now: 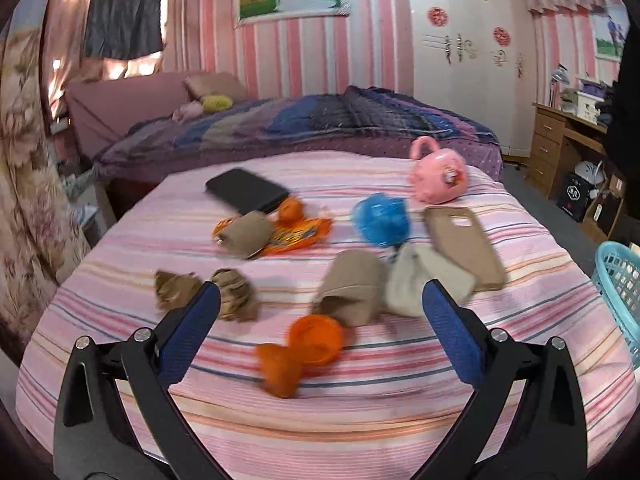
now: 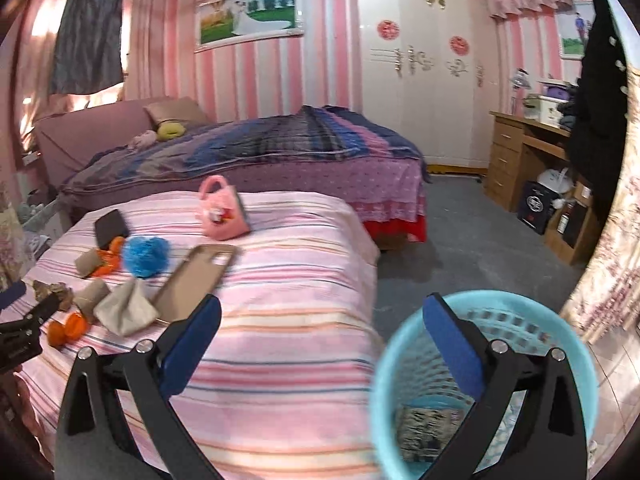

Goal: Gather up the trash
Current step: 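Move the left gripper to the orange peel while the right gripper moves to the beige cloth, then grasp the orange peel with the left gripper while the right gripper grasps the beige cloth, then carry the peel and cloth over the blue basket and open both grippers, then move both grippers back over the bed toward the remaining trash, then grasp the crumpled brown paper with the left gripper while the right gripper grasps a cardboard tube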

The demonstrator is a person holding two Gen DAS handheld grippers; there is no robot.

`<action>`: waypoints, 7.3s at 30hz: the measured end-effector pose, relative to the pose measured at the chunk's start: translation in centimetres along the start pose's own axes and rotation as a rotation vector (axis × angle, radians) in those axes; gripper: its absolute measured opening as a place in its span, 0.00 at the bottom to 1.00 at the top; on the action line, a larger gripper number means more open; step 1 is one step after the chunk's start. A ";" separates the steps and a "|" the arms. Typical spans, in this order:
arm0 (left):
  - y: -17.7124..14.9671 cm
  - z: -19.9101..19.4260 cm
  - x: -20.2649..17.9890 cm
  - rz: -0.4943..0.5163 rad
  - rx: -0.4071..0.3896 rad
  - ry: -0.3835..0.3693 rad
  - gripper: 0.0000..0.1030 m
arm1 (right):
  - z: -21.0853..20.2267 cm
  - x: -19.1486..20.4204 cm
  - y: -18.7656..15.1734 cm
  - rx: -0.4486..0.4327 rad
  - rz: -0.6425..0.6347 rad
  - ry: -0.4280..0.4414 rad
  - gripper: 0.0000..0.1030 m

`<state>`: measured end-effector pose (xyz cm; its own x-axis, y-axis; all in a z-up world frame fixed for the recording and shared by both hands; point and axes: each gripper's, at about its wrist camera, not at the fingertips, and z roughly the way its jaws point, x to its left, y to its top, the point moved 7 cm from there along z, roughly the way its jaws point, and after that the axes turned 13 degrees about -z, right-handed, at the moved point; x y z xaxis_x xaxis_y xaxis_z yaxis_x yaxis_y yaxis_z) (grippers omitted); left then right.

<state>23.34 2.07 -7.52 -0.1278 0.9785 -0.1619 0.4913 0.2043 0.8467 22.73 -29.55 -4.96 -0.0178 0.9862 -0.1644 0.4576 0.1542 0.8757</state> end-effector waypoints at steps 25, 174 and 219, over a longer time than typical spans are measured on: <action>-2.0 3.4 8.1 -0.161 0.174 0.025 0.95 | 5.9 8.8 -0.4 0.096 -0.081 0.095 0.96; 0.1 -1.4 -6.6 0.054 -0.027 -0.014 0.95 | 1.0 -1.6 -1.2 0.038 -0.124 0.013 0.94; 1.7 5.6 11.3 -0.214 0.199 0.163 0.90 | 3.8 14.6 1.1 0.147 -0.188 0.172 0.95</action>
<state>27.57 13.63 -10.81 -0.3748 0.8985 -0.2284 0.5949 0.4221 0.6841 26.33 -15.21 -8.11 -0.2594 0.9388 -0.2266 0.5559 0.3370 0.7599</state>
